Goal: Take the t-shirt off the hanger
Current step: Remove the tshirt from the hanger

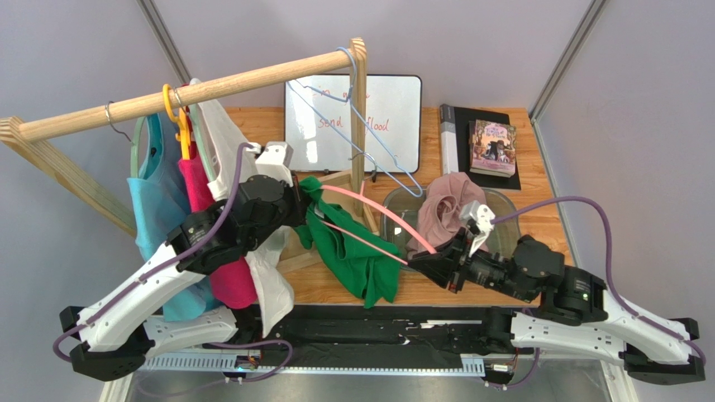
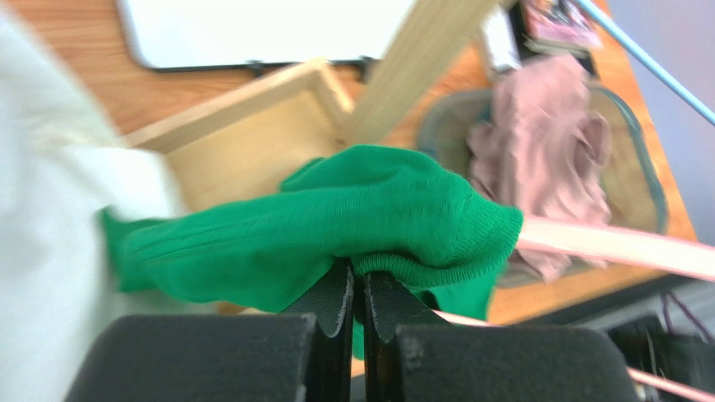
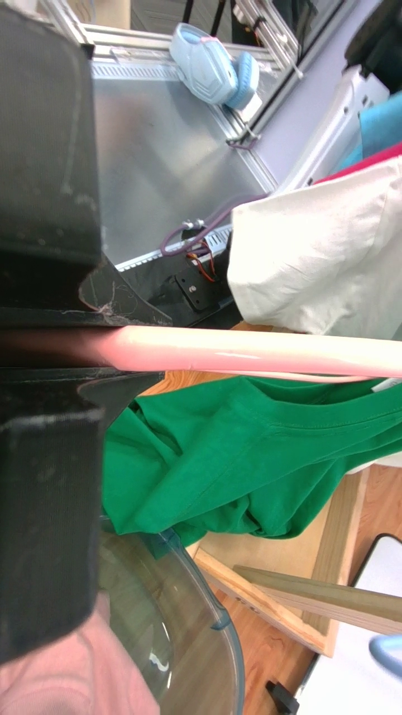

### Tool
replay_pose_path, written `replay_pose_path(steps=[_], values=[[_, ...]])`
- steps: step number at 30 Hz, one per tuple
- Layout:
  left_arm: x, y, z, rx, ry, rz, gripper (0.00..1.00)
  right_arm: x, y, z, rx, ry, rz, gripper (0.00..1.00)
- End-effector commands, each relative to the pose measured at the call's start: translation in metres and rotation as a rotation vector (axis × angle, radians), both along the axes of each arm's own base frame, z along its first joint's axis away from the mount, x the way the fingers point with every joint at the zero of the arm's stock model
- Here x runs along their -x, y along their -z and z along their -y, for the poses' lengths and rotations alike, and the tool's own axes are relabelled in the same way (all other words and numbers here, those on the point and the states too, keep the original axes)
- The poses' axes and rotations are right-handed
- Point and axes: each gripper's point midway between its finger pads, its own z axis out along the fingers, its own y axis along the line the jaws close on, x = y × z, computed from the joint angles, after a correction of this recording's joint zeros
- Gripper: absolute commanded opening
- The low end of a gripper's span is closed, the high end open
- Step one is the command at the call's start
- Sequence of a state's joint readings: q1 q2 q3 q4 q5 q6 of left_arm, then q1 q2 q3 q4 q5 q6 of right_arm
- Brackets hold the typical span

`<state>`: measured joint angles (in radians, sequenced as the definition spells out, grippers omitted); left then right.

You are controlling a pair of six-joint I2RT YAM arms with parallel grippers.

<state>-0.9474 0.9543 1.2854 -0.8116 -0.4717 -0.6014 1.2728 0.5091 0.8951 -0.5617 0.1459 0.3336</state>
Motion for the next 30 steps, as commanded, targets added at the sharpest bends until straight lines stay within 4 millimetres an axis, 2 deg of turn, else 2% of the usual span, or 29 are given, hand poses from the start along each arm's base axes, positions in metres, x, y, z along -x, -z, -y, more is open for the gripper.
replay_pose_path(steps=[1, 5, 9, 11, 12, 16, 18, 19, 20, 22, 23, 25, 26, 27, 28, 30], values=[[-0.007, -0.017, -0.063, 0.008, -0.307, 0.056, 0.0, 0.02, -0.028, 0.022, -0.09, -0.089, 0.092, 0.0], [-0.005, -0.01, -0.076, -0.01, -0.36, 0.05, 0.0, 0.019, -0.055, 0.048, -0.166, -0.04, 0.126, 0.0], [-0.003, 0.003, -0.075, -0.013, -0.363, 0.021, 0.0, 0.015, -0.08, 0.053, -0.202, -0.01, 0.149, 0.0], [-0.001, 0.005, -0.08, -0.016, -0.382, 0.02, 0.0, 0.01, -0.075, 0.045, -0.135, -0.008, 0.15, 0.0], [0.0, 0.002, -0.082, -0.016, -0.377, 0.026, 0.0, 0.011, -0.079, 0.048, -0.131, -0.006, 0.154, 0.0], [0.004, -0.009, -0.089, -0.013, -0.357, 0.052, 0.0, 0.014, -0.056, 0.052, -0.045, -0.027, 0.135, 0.0], [0.009, -0.014, -0.088, 0.016, -0.317, 0.072, 0.0, 0.015, -0.052, 0.061, -0.055, -0.01, 0.127, 0.0], [0.01, -0.014, -0.086, 0.032, -0.296, 0.078, 0.05, 0.014, -0.044, 0.062, -0.042, -0.002, 0.115, 0.0], [0.013, -0.021, -0.076, 0.088, -0.243, 0.089, 0.23, 0.014, -0.042, 0.063, -0.047, 0.0, 0.106, 0.0], [0.023, -0.027, -0.074, 0.154, -0.175, 0.12, 0.44, 0.015, -0.037, 0.064, -0.05, 0.002, 0.097, 0.0], [0.026, -0.037, -0.064, 0.217, -0.122, 0.143, 0.53, 0.016, -0.036, 0.064, -0.048, -0.002, 0.092, 0.0], [0.032, -0.041, -0.067, 0.255, -0.097, 0.176, 0.51, 0.017, -0.035, 0.062, -0.045, -0.008, 0.084, 0.0], [0.031, -0.04, -0.072, 0.251, -0.116, 0.178, 0.34, 0.017, -0.038, 0.063, -0.054, -0.011, 0.086, 0.0], [0.031, -0.042, -0.076, 0.25, -0.137, 0.174, 0.28, 0.018, -0.041, 0.063, -0.062, -0.011, 0.086, 0.0], [0.03, -0.04, -0.079, 0.237, -0.154, 0.166, 0.26, 0.018, -0.046, 0.064, -0.081, -0.011, 0.092, 0.0], [0.028, -0.033, -0.077, 0.194, -0.157, 0.139, 0.36, 0.022, -0.053, 0.062, -0.106, -0.035, 0.098, 0.0]])
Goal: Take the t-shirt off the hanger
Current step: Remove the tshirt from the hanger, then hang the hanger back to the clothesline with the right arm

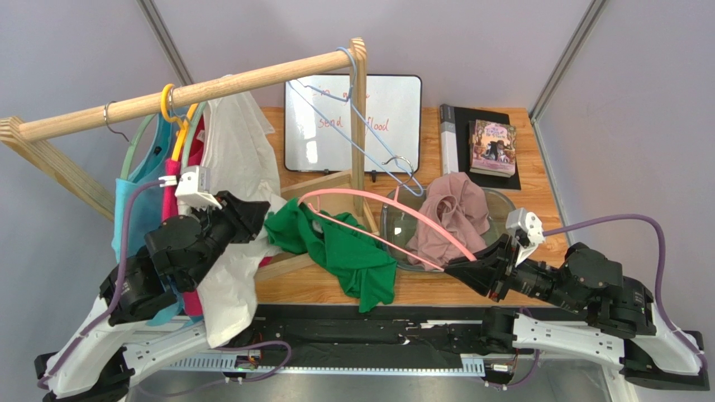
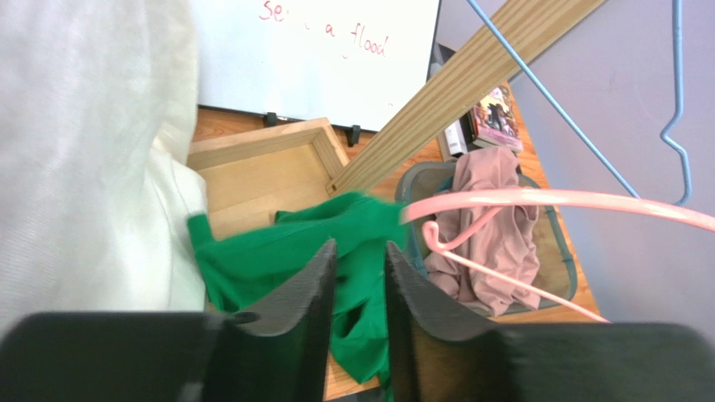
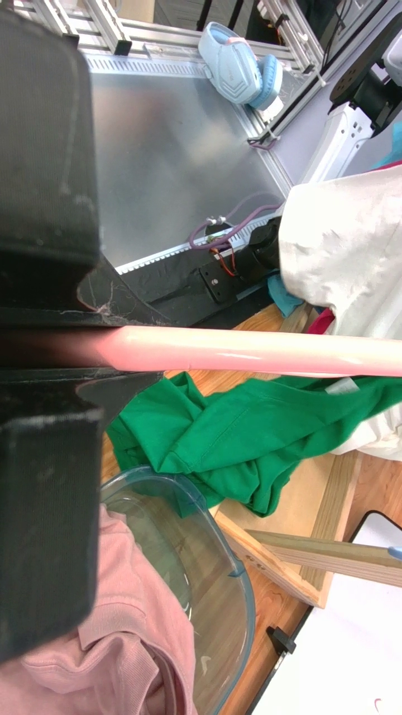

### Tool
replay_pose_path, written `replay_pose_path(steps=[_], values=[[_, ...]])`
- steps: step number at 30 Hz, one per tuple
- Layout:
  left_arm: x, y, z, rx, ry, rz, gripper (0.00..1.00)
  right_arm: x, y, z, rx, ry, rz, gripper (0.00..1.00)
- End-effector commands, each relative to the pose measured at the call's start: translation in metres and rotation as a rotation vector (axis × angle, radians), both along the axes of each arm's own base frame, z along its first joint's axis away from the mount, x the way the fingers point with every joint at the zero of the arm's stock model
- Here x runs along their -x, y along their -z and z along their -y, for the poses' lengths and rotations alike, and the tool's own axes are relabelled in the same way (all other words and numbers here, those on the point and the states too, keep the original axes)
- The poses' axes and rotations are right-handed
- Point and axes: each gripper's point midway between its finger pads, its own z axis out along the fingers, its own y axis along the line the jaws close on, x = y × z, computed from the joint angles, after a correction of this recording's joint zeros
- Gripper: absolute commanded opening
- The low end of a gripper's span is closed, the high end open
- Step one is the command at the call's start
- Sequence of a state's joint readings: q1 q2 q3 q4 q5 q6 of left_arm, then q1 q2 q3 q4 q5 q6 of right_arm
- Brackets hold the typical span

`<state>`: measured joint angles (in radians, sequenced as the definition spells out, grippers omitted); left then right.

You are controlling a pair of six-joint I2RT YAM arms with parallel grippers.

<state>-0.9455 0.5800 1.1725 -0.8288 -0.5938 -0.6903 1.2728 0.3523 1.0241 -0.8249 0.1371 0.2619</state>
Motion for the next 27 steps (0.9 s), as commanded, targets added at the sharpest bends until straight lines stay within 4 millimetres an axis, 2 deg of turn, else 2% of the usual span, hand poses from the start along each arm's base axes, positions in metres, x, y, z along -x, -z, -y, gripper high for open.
replay_pose_path(steps=[1, 2, 4, 5, 7, 8, 9, 10, 11, 14, 15, 16, 17, 18, 20, 21, 23, 24, 25, 26, 27], values=[[-0.01, 0.004, 0.008, -0.063, -0.009, -0.02, 0.4, 0.004, -0.04, -0.002, -0.134, -0.024, 0.03, 0.0], [-0.009, 0.005, 0.014, -0.061, 0.011, -0.028, 0.45, 0.003, -0.045, -0.003, -0.147, -0.019, 0.035, 0.0], [-0.011, 0.011, 0.021, -0.068, 0.028, -0.042, 0.47, 0.002, -0.058, -0.007, -0.182, -0.021, 0.057, 0.0], [-0.012, 0.011, 0.027, -0.06, 0.047, -0.04, 0.53, -0.002, -0.058, -0.015, -0.158, -0.018, 0.057, 0.0], [-0.012, 0.015, 0.033, -0.07, 0.067, -0.047, 0.55, -0.006, -0.068, -0.017, -0.145, -0.002, 0.071, 0.0], [-0.011, 0.018, 0.035, -0.077, 0.079, -0.057, 0.55, -0.013, -0.069, -0.022, -0.123, 0.028, 0.07, 0.0], [-0.012, 0.02, 0.036, -0.081, 0.081, -0.065, 0.55, -0.016, -0.081, -0.022, -0.138, 0.039, 0.079, 0.0], [-0.011, 0.021, 0.036, -0.082, 0.082, -0.069, 0.54, -0.02, -0.086, -0.025, -0.136, 0.056, 0.084, 0.0], [-0.01, 0.022, 0.037, -0.079, 0.091, -0.072, 0.54, -0.029, -0.085, -0.034, -0.107, 0.09, 0.09, 0.0], [-0.006, 0.026, 0.04, -0.067, 0.116, -0.077, 0.52, -0.043, -0.114, -0.043, -0.131, 0.143, 0.138, 0.0], [-0.003, 0.027, 0.039, -0.062, 0.124, -0.075, 0.52, -0.051, -0.114, -0.059, -0.103, 0.154, 0.141, 0.0], [-0.002, 0.03, 0.039, -0.063, 0.129, -0.079, 0.52, -0.055, -0.13, -0.062, -0.124, 0.171, 0.153, 0.0], [0.0, 0.031, 0.038, -0.062, 0.136, -0.082, 0.52, -0.061, -0.135, -0.067, -0.122, 0.198, 0.162, 0.0], [0.002, 0.032, 0.036, -0.059, 0.138, -0.082, 0.52, -0.07, -0.135, -0.082, -0.097, 0.215, 0.171, 0.0], [0.005, 0.035, 0.032, -0.058, 0.14, -0.086, 0.52, -0.077, -0.15, -0.088, -0.111, 0.244, 0.19, 0.0], [0.006, 0.037, 0.032, -0.059, 0.141, -0.088, 0.52, -0.084, -0.15, -0.1, -0.097, 0.256, 0.204, 0.0], [0.008, 0.04, 0.031, -0.055, 0.146, -0.097, 0.52, -0.093, -0.161, -0.105, -0.108, 0.293, 0.222, 0.0], [0.009, 0.041, 0.032, -0.052, 0.152, -0.098, 0.52, -0.1, -0.157, -0.118, -0.078, 0.311, 0.224, 0.0], [0.01, 0.042, 0.035, -0.049, 0.166, -0.103, 0.52, -0.107, -0.156, -0.122, -0.061, 0.343, 0.222, 0.0], [0.01, 0.043, 0.037, -0.051, 0.171, -0.109, 0.51, -0.11, -0.167, -0.122, -0.074, 0.362, 0.225, 0.0], [0.01, 0.043, 0.039, -0.048, 0.178, -0.112, 0.51, -0.115, -0.165, -0.125, -0.06, 0.375, 0.219, 0.0]])
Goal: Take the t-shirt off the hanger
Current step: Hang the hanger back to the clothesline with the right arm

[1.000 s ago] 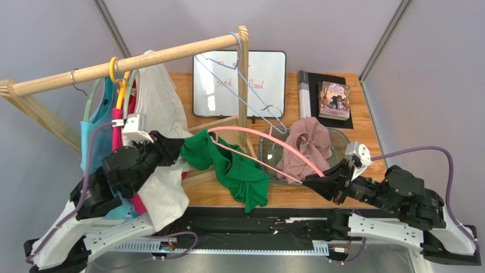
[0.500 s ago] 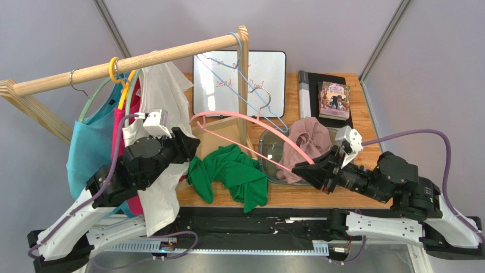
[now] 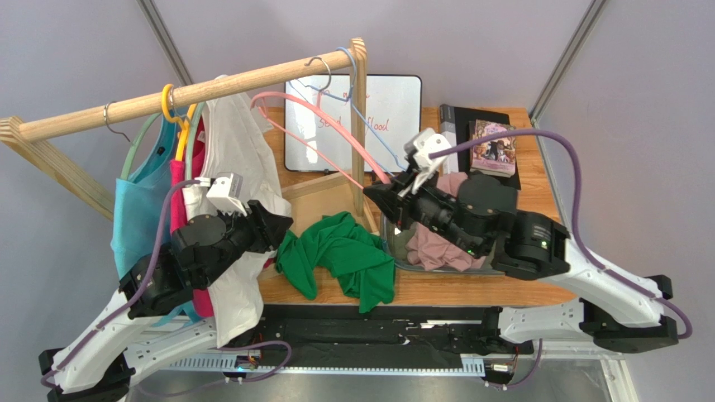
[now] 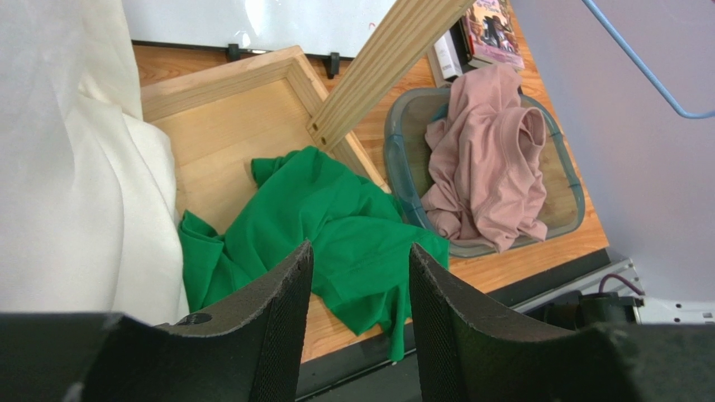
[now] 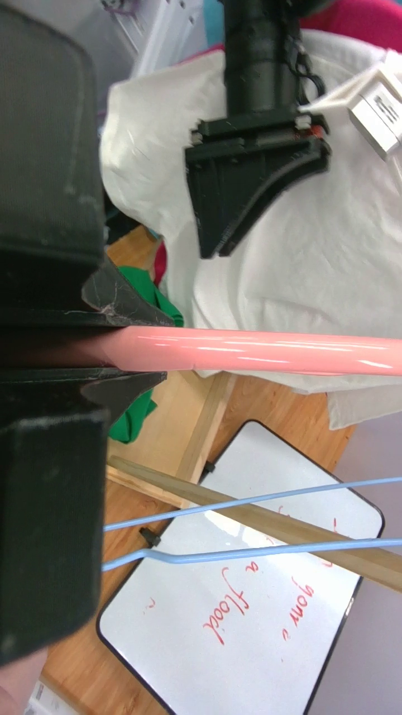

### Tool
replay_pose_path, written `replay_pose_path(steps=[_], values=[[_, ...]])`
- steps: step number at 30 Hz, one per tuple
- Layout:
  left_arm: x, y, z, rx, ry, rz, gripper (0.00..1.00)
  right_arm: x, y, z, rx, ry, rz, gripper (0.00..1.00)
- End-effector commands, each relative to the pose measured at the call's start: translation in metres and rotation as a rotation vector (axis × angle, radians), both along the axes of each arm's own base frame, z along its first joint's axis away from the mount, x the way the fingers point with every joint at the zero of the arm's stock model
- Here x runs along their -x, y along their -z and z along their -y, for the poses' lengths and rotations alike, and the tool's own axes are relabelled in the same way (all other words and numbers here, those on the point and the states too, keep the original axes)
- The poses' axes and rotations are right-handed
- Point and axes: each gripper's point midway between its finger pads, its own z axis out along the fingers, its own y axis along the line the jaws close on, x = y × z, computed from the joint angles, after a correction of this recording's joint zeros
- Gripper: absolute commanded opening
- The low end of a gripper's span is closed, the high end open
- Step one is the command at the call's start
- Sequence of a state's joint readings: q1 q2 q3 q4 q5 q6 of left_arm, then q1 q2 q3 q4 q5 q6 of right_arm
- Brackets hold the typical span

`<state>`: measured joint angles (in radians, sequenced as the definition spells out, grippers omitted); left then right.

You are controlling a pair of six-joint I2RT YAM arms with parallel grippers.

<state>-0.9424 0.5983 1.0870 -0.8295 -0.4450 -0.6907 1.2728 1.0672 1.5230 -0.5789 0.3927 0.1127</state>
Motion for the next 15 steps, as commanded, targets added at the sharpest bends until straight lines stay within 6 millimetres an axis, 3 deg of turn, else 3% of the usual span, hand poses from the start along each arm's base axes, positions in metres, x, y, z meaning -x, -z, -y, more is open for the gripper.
replay_pose_path(steps=[1, 10, 15], values=[[0.003, 0.004, 0.011, 0.014, 0.047, -0.024, 0.5, -0.028, -0.05, -0.004, -0.096, 0.14, 0.073, 0.0], [0.003, 0.006, 0.023, 0.02, 0.082, -0.037, 0.5, -0.064, -0.02, 0.001, -0.073, 0.252, -0.033, 0.0], [0.004, 0.006, 0.024, 0.019, 0.089, -0.038, 0.49, -0.063, -0.007, 0.011, -0.059, 0.275, -0.048, 0.0]])
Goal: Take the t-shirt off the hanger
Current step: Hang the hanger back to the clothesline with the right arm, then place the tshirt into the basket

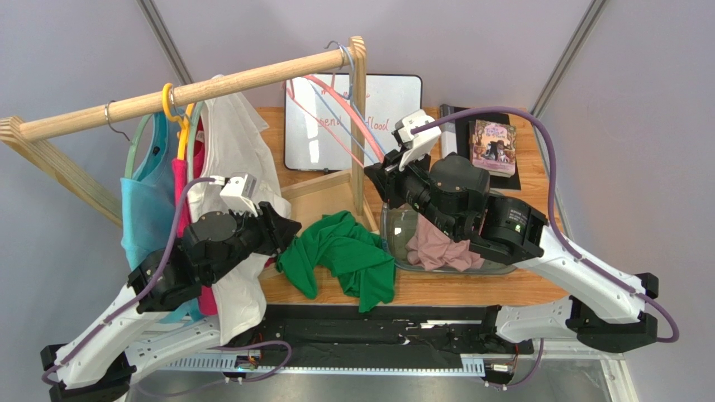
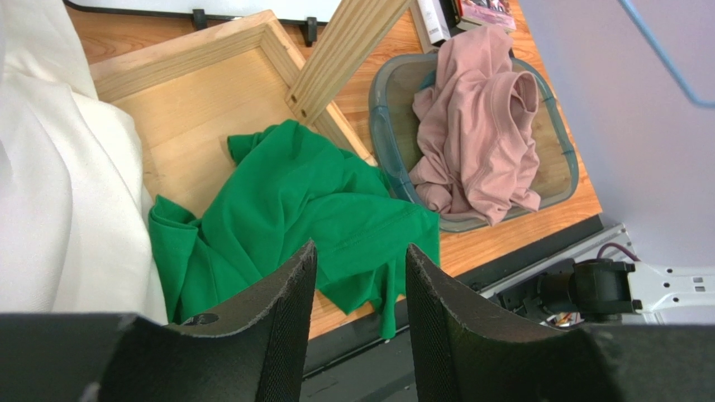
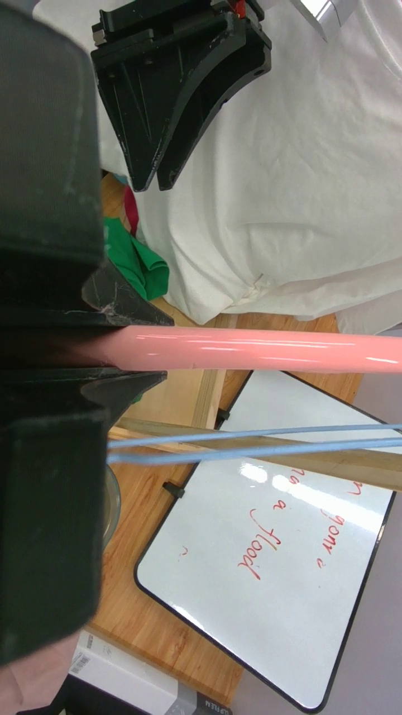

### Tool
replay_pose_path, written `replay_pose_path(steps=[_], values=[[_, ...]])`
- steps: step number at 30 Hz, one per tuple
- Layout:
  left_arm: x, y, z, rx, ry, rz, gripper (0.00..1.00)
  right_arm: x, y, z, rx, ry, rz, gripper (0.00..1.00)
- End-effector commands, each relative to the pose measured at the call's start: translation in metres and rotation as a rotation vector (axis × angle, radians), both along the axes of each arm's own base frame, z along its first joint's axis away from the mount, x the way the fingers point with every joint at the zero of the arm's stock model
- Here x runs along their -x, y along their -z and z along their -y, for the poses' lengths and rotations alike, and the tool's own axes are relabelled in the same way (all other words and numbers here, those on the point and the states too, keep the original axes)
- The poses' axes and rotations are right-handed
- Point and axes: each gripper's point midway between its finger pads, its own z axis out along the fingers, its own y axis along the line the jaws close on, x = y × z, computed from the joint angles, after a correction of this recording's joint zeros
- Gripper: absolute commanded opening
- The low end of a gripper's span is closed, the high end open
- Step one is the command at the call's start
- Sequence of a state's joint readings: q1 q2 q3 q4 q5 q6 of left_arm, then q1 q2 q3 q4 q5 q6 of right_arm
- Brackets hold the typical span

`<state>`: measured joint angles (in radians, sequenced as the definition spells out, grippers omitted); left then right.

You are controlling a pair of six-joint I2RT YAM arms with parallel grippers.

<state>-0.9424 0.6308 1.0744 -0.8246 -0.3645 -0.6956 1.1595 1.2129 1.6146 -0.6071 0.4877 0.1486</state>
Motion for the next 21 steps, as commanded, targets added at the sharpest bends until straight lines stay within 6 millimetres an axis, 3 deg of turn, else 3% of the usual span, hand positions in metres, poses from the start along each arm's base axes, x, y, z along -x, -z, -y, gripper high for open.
replay_pose_path(steps=[1, 7, 8, 9, 12, 15, 17, 18, 19, 20, 21], values=[[0.0, -0.007, 0.006, 0.035, 0.014, 0.011, 0.49, -0.005, -0.015, 0.014, -0.105, 0.056, 0.004, 0.0], [-0.001, -0.005, 0.008, 0.029, 0.018, 0.009, 0.49, -0.002, 0.004, 0.026, -0.087, 0.079, -0.022, 0.04], [-0.002, -0.005, 0.008, 0.027, 0.018, 0.007, 0.49, 0.0, 0.005, 0.026, -0.091, 0.074, -0.027, 0.11], [-0.002, -0.004, 0.008, 0.027, 0.016, 0.006, 0.49, 0.005, 0.004, 0.028, -0.101, 0.05, -0.029, 0.3], [-0.002, -0.004, 0.009, 0.025, 0.017, 0.007, 0.49, 0.017, 0.012, 0.033, -0.09, -0.002, -0.056, 0.61], [-0.002, -0.005, 0.01, 0.024, 0.022, 0.007, 0.49, 0.034, 0.023, 0.055, -0.085, -0.028, -0.092, 0.74], [-0.001, -0.006, 0.009, 0.026, 0.025, 0.008, 0.49, 0.048, 0.027, 0.084, -0.107, -0.027, -0.097, 0.8], [-0.001, -0.007, 0.01, 0.029, 0.028, 0.009, 0.49, 0.053, 0.047, 0.091, -0.094, -0.028, -0.123, 0.88], [0.0, -0.01, 0.009, 0.034, 0.032, 0.016, 0.49, 0.064, 0.047, 0.11, -0.125, -0.036, -0.114, 0.91], [0.0, -0.011, 0.01, 0.032, 0.041, 0.016, 0.49, 0.068, 0.054, 0.117, -0.136, -0.042, -0.119, 0.96], [0.001, -0.013, 0.011, 0.038, 0.044, 0.019, 0.49, 0.07, 0.082, 0.116, -0.099, -0.045, -0.152, 0.97]])
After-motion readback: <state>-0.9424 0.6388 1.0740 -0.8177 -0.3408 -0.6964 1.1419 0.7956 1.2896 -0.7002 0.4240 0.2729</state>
